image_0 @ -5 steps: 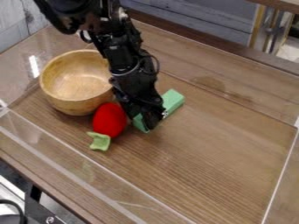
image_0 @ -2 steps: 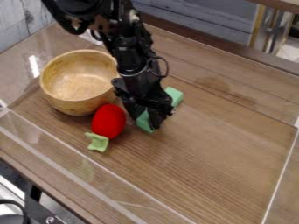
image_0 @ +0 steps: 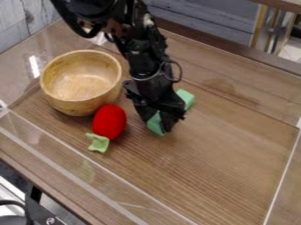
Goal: Put the green stick in the brown bowl
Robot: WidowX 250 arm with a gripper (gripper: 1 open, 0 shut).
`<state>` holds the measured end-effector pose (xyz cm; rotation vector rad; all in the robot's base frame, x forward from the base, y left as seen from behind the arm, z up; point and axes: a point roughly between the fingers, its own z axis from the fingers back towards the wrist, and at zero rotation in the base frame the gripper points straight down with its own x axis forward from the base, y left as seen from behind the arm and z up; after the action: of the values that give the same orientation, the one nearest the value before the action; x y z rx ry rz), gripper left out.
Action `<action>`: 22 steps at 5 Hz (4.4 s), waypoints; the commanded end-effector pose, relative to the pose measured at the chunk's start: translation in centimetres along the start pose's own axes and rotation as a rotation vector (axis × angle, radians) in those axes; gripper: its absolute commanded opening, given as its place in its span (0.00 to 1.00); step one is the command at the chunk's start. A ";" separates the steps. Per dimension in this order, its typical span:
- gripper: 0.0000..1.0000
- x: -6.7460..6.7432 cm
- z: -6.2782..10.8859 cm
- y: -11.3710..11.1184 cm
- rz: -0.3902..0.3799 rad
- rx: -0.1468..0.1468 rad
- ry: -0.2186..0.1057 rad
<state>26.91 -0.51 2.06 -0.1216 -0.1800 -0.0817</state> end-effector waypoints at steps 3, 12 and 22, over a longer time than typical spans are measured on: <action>0.00 0.4 0.6 -0.1 -0.056 -0.002 0.012; 0.00 3.0 6.9 -0.9 -0.112 0.044 -0.011; 0.00 0.7 8.9 16.6 0.251 0.225 0.010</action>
<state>27.28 16.46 7.74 0.0608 -0.1241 0.1746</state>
